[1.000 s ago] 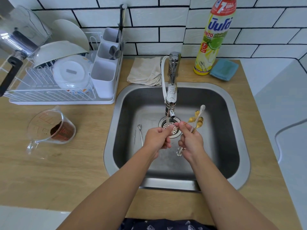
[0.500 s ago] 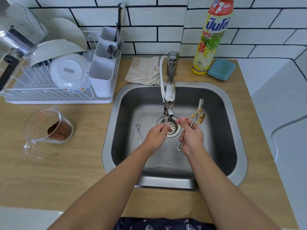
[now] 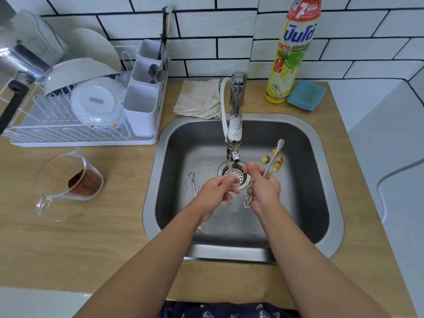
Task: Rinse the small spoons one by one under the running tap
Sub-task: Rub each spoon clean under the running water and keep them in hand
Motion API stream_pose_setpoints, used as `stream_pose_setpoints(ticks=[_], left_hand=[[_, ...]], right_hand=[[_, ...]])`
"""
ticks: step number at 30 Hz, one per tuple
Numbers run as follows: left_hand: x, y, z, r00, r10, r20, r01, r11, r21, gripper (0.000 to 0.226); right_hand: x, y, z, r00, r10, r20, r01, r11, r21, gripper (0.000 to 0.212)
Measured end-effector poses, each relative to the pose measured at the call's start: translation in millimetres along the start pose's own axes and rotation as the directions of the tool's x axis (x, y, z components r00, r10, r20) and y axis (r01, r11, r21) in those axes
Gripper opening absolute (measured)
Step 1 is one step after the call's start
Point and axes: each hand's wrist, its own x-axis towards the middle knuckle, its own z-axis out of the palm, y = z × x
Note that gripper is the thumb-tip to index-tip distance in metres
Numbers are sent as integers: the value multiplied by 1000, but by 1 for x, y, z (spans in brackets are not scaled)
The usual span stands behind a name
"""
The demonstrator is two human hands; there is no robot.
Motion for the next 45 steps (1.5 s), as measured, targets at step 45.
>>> stream_pose_setpoints(ticks=[45], left_hand=[[-32, 13, -14, 962, 248, -112, -66, 614, 787, 29]], right_hand=[[-15, 9, 16, 986, 150, 79, -143, 986, -83, 14]])
